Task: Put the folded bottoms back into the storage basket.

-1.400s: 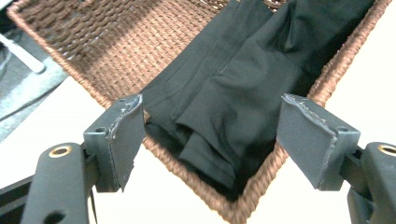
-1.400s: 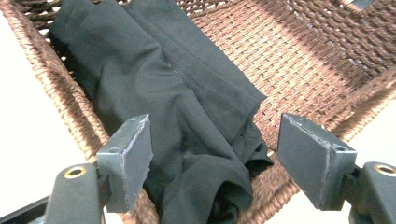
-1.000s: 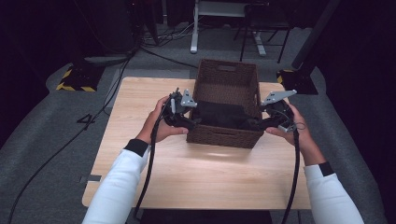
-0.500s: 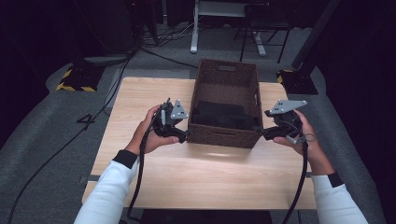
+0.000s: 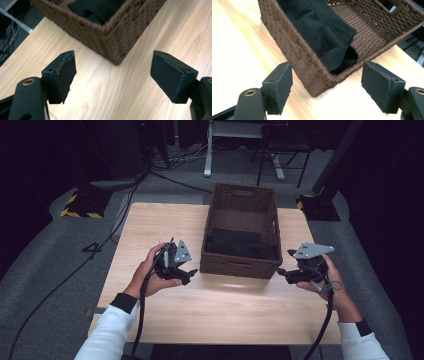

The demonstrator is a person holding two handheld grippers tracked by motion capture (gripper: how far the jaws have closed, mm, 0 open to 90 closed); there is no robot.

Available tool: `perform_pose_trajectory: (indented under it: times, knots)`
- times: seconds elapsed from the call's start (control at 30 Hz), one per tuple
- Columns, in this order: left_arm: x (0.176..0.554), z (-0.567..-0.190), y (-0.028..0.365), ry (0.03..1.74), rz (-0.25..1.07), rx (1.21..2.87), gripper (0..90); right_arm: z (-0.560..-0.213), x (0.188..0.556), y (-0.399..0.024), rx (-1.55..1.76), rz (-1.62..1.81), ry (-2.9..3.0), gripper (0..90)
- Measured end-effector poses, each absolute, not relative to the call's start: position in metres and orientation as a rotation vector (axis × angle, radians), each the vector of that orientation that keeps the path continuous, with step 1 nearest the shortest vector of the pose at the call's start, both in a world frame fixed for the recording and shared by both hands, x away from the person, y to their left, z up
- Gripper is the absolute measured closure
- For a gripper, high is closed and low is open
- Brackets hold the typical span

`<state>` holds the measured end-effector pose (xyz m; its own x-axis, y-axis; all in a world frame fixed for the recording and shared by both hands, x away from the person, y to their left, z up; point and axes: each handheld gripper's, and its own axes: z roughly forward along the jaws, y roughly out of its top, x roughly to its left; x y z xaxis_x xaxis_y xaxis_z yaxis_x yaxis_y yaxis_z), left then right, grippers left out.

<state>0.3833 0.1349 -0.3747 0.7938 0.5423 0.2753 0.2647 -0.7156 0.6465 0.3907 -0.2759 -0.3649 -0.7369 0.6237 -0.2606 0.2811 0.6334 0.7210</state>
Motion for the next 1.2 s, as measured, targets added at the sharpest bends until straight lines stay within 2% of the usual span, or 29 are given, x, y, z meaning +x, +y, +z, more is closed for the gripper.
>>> perform_pose_trajectory:
  times: [0.7, 0.87, 1.2]
  knots:
    - [0.353, -0.433, 0.166, 0.684, 0.614, 2.461, 21.2, -0.436, 0.363, -0.312, 0.825, 0.903, 2.385, 26.2]
    - [0.342, -0.441, 0.173, 0.697, 0.649, 2.471, 20.8, -0.449, 0.358, -0.322, 0.861, 0.895, 2.385, 26.2]
    - [0.33, -0.461, 0.199, 0.796, 0.569, 2.41, 18.7, -0.48, 0.346, -0.355, 0.985, 0.895, 2.374, 25.1]
